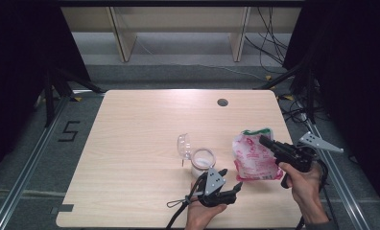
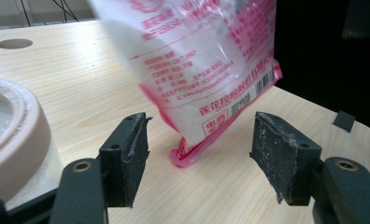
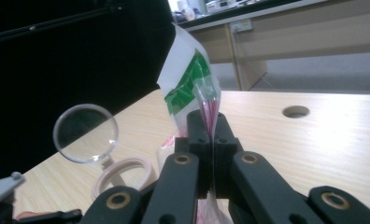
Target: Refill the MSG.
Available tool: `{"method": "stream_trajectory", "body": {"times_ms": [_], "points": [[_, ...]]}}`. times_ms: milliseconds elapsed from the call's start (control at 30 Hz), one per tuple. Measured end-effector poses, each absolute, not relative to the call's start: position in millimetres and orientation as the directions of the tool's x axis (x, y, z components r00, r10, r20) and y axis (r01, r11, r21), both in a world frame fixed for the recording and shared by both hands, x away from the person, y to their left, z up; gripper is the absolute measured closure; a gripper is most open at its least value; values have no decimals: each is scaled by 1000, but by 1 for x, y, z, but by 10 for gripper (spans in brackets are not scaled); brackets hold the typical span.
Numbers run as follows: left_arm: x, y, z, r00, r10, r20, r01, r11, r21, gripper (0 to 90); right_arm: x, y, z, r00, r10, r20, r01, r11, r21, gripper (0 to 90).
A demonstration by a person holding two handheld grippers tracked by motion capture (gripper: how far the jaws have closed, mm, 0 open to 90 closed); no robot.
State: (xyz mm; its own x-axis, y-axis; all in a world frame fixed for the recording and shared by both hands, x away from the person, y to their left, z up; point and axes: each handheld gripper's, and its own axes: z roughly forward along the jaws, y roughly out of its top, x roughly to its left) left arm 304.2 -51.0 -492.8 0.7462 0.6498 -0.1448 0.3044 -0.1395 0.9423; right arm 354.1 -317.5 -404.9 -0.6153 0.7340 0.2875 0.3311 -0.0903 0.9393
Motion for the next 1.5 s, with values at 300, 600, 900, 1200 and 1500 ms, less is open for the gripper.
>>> {"method": "stream_trajectory", "body": {"times_ms": [300, 600, 900, 1200, 1500], "points": [[302, -46, -491, 750, 643, -151, 299, -126, 946, 348, 347, -333, -412, -570, 751, 333, 363, -133, 922, 900], [297, -39, -486, 763, 636, -115, 277, -162, 947, 312, 349, -346, -426, -545, 773, 325, 356, -138, 924, 900], [295, -34, -482, 772, 627, -107, 266, -166, 950, 302, 349, -354, -433, -513, 795, 325, 379, -130, 916, 900], [295, -28, -482, 770, 628, -112, 279, -173, 945, 297, 353, -361, -443, -468, 816, 340, 395, -151, 906, 900], [295, -23, -482, 782, 614, -107, 291, -208, 934, 275, 355, -362, -449, -469, 827, 309, 395, -116, 911, 899]]}}
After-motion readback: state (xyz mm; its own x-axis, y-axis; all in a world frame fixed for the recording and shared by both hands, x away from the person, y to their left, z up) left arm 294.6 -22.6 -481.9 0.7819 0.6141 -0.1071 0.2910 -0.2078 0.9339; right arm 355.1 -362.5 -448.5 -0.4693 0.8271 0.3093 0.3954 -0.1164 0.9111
